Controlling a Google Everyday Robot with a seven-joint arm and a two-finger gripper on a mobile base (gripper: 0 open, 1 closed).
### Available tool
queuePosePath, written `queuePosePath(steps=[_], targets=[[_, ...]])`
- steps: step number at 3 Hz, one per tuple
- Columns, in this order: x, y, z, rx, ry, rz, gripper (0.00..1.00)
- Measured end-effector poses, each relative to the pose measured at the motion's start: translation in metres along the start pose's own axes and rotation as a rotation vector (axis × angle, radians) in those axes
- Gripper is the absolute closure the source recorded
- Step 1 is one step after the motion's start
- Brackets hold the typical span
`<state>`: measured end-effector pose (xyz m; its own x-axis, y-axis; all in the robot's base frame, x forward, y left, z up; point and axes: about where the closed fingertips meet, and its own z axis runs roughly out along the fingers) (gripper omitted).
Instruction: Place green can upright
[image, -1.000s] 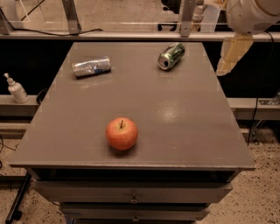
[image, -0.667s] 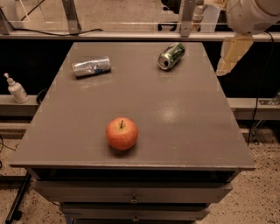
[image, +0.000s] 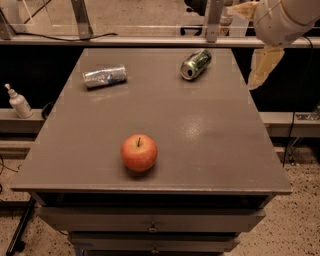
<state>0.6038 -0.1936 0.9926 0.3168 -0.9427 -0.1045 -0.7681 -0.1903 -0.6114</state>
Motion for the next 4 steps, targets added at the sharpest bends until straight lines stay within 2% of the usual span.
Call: queuePosePath(steps=[1, 2, 3, 4], targets=[[0.024, -0.004, 0.018, -0.005, -0.009, -0.046, 0.0], [0.041, -0.015, 0.041, 0.011, -0.053, -0.112, 0.0], [0.054, -0.021, 0.069, 0.015, -0.082, -0.179, 0.0], [0.059, -0.024, 0.094, 0.023, -0.07, -0.242, 0.0]])
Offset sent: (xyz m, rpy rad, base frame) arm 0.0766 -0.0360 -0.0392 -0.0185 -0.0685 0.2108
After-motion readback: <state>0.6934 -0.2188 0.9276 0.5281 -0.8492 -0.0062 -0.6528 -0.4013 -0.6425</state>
